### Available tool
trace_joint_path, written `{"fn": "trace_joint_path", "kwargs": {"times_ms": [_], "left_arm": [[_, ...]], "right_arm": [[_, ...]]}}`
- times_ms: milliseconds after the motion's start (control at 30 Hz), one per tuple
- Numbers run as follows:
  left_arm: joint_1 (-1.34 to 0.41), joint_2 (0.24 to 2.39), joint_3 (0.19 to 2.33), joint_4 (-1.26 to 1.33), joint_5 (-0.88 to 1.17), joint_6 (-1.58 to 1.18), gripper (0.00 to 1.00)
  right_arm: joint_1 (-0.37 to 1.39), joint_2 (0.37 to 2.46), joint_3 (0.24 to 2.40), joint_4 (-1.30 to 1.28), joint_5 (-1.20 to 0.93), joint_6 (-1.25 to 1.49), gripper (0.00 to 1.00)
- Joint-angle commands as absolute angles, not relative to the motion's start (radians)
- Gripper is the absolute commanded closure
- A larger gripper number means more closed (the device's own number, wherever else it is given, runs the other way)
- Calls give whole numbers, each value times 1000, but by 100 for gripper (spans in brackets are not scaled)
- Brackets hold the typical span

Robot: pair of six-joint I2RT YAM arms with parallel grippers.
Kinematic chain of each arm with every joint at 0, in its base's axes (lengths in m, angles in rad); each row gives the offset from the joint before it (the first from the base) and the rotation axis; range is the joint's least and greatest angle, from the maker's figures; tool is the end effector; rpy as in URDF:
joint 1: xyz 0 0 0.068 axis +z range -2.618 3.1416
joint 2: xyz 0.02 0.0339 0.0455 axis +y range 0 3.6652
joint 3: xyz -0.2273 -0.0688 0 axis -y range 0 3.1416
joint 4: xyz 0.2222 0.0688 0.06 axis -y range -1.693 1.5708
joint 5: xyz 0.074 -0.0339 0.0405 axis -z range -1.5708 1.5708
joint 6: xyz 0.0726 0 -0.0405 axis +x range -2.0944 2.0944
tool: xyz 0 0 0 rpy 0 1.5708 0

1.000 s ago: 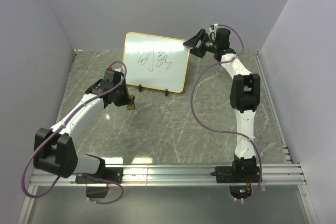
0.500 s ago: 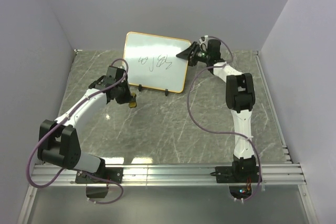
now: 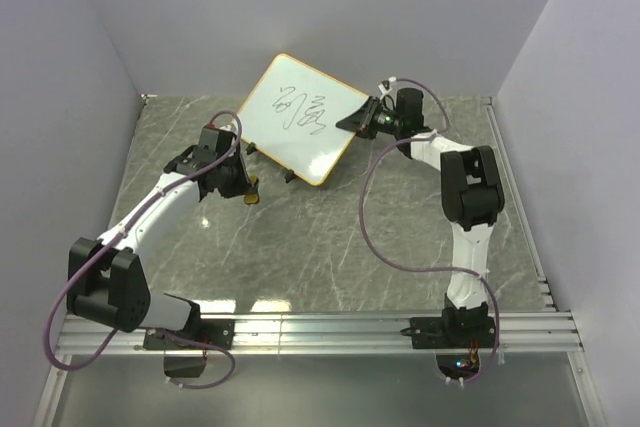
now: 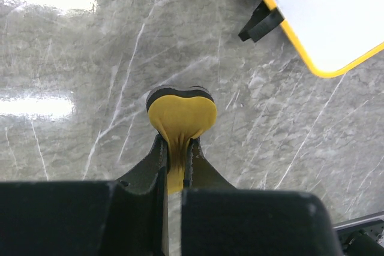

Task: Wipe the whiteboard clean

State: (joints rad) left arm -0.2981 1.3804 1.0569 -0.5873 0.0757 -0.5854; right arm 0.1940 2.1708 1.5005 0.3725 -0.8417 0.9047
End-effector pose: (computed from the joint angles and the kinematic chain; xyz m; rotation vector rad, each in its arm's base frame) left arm 0.2818 -0.0923 0.2073 -0.3308 2.5167 -0.4586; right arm 0.4573 0.1450 0.1742 0.0739 2.0600 1.5023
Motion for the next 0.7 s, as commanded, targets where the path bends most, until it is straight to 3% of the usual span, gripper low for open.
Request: {"fn": "trace_joint_path", "kwargs": {"times_ms": [0,667], "left_arm": [[-304,1353,1052,-560,92,-557,100],[-374,1572,1233,-391,169,-543,100]], "right_arm": [[199,2071,1416,338,-812,816,84],[436,1864,1086,218,-647,592,95]]}}
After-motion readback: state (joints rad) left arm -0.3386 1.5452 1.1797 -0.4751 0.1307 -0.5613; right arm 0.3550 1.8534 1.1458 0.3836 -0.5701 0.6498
